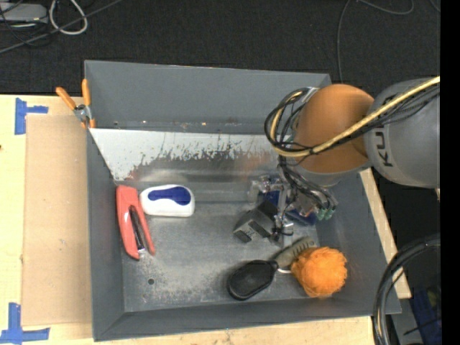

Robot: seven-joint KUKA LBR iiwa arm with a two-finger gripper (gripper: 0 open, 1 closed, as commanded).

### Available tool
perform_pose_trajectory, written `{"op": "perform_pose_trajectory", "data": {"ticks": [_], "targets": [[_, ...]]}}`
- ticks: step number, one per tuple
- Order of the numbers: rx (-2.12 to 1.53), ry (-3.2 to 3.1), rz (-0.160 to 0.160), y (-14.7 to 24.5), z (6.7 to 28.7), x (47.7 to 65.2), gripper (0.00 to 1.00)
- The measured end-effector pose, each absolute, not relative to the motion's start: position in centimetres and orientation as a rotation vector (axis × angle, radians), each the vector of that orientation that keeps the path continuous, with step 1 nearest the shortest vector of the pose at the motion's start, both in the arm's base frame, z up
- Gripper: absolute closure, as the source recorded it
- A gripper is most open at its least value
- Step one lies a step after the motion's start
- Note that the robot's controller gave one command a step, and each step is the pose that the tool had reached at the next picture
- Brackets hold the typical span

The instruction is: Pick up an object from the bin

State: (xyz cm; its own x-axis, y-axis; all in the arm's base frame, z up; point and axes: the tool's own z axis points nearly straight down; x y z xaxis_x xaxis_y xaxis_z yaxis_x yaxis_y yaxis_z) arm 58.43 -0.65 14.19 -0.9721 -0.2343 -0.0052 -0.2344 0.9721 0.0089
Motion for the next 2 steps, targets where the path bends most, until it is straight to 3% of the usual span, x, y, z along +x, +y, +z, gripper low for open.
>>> {"op": "perform_pose_trajectory", "data": {"ticks": [1, 2], "targets": [[-0.073, 3.136, 0.016, 2.7, 31.8, 60.6, 1.0], [-0.01, 3.135, 0.017, 3.4, 34.5, 61.1, 1.0]]}}
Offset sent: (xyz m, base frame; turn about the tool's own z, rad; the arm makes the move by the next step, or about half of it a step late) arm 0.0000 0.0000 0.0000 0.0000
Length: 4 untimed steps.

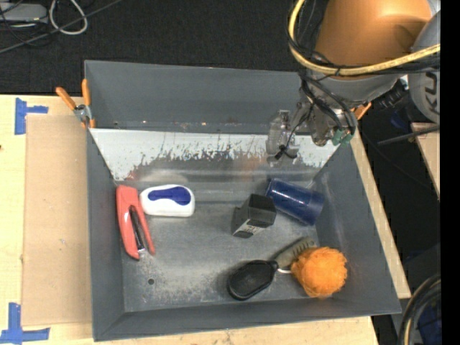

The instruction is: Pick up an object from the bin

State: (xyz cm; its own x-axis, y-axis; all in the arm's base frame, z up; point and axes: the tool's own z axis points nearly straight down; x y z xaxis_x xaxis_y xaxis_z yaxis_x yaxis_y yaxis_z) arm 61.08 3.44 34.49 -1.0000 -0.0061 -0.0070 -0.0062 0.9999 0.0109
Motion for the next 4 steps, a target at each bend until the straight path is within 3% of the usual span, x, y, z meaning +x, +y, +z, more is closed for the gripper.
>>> {"op": "perform_pose_trajectory", "data": {"ticks": [2, 3, 4], "targets": [[-0.253, 3.127, 0.017, 4.9, 29.2, 60.7, 1.0], [-0.1, 3.13, 0.018, 4.9, 27.8, 61.0, 1.0], [-0.31, 3.116, 0.016, 6.6, 24.3, 59.8, 1.0]]}}
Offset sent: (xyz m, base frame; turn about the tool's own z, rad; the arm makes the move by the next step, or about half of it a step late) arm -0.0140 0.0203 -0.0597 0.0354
